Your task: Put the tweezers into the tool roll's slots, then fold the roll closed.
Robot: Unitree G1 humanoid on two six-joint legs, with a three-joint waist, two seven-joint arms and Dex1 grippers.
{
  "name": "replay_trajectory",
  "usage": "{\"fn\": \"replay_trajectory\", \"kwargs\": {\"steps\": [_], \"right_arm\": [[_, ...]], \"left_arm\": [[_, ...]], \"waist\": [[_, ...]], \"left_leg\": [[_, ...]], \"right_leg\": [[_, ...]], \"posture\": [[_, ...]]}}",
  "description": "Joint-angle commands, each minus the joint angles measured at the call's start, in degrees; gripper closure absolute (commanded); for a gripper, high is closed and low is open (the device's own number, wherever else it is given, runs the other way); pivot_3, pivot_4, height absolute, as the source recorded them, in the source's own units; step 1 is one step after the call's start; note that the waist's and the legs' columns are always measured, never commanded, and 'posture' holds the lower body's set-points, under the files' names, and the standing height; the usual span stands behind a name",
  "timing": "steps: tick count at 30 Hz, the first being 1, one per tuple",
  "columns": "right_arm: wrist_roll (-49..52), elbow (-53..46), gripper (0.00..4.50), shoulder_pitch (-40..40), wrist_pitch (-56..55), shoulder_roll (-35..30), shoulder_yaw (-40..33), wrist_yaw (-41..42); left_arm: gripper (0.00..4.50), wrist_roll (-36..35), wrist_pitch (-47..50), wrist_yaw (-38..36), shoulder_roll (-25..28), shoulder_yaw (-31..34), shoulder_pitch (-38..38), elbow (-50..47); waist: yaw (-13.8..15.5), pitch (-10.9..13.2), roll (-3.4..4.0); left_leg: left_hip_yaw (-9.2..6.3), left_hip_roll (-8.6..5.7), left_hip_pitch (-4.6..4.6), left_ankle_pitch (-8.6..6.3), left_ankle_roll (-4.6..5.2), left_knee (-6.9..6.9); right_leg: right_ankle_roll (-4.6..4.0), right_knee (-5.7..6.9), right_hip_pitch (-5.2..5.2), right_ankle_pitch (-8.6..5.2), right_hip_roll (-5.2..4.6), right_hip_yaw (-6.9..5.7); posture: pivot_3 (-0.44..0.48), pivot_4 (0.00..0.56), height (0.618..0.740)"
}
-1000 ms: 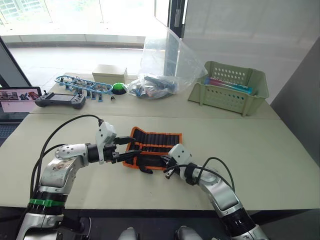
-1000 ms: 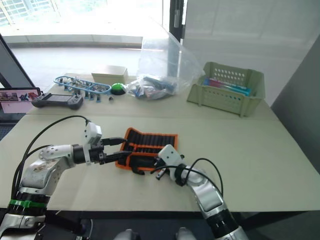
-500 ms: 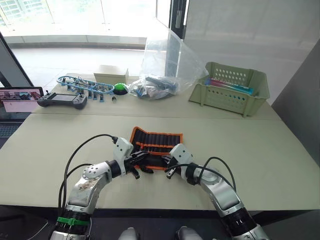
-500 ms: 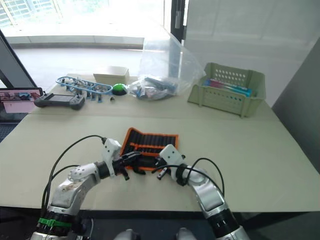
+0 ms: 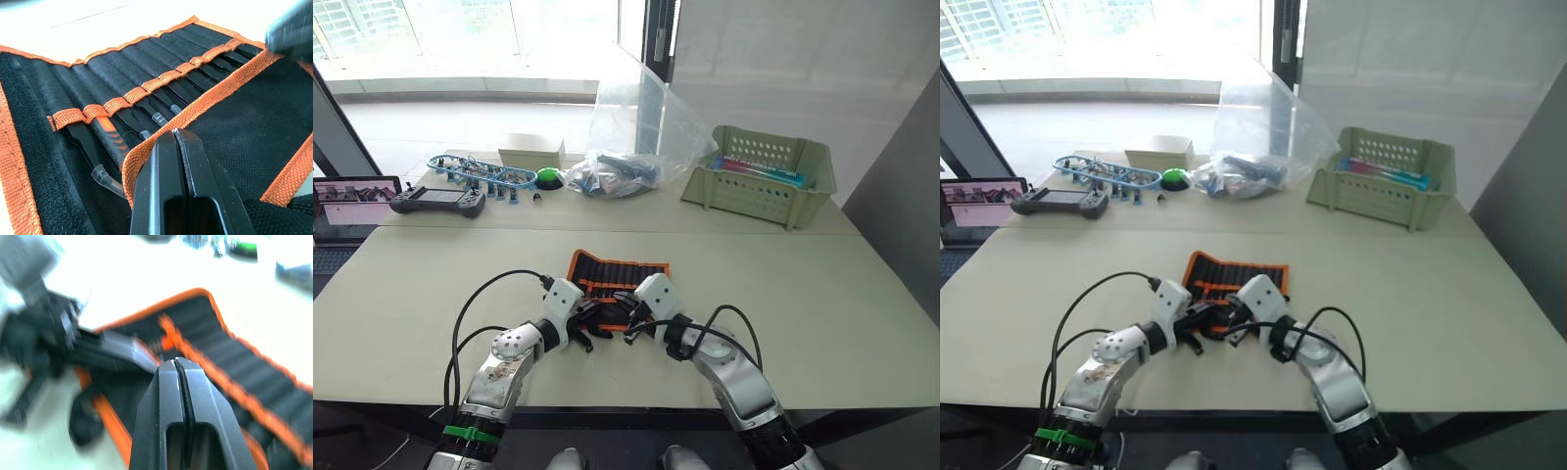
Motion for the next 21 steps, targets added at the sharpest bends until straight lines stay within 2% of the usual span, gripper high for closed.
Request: {"fn": "replay_trajectory", "kwargs": {"steps": [1, 7, 11, 15, 21], "right_arm": [[-3.14, 2.73, 4.5, 2.13, -0.88, 1.82, 2.31, -4.07], [-5.29, 11.05, 4.5, 4.28, -9.37, 4.81, 2.58, -9.73], [-4.51, 17.2, 4.5, 5.16, -16.18, 5.99, -2.07, -14.72], [-5.42, 18.23, 4.5, 5.26, -11.7, 4.66, -4.72, -17.03], [-4.45, 13.4, 4.5, 6.99, -2.66, 3.14, -7.19, -17.15]], "left_arm": [[4.47, -0.06, 2.08, -0.27, 0.24, -0.34, 0.88, 0.99], [4.47, -0.29, 2.33, -1.04, 1.17, 0.41, 0.46, 1.05], [4.47, -0.04, 2.32, -1.29, 1.65, 0.7, 0.69, 1.57], [4.47, 0.08, 2.18, -1.92, 2.24, 0.81, 0.9, 1.69], [4.47, 0.37, 1.68, -2.22, 2.78, 1.29, 0.3, 2.61]], "waist": [[0.11, 0.0, 0.01], [-0.33, 0.0, 0.01], [-1.04, 0.0, 0.0], [-1.19, -0.04, -0.05], [-1.12, -0.1, -0.15]], "left_leg": [[0.01, -0.01, -0.02, 0.0, 0.0, 0.0], [0.02, -0.03, -0.09, 0.0, 0.0, -0.01], [-0.02, -0.02, -0.01, -0.03, -0.04, -0.19], [0.07, -0.24, 0.18, -0.01, -0.02, -0.67], [0.08, -0.25, 0.38, -0.01, -0.02, -0.82]], "right_leg": [[0.0, -0.03, -0.01, 0.0, -0.02, 0.0], [-0.01, -0.15, -0.04, 0.01, -0.07, 0.0], [-0.02, -0.2, -0.02, 0.01, -0.08, -0.01], [-0.02, -0.27, 0.03, 0.02, -0.46, -0.08], [-0.01, -0.35, 0.2, 0.01, -0.63, -0.15]], "posture": [[0.0, 0.15, 0.74], [0.0, 0.15, 0.74], [0.0, 0.15, 0.74], [0.0, 0.15, 0.74], [0.0, 0.15, 0.74]]}}
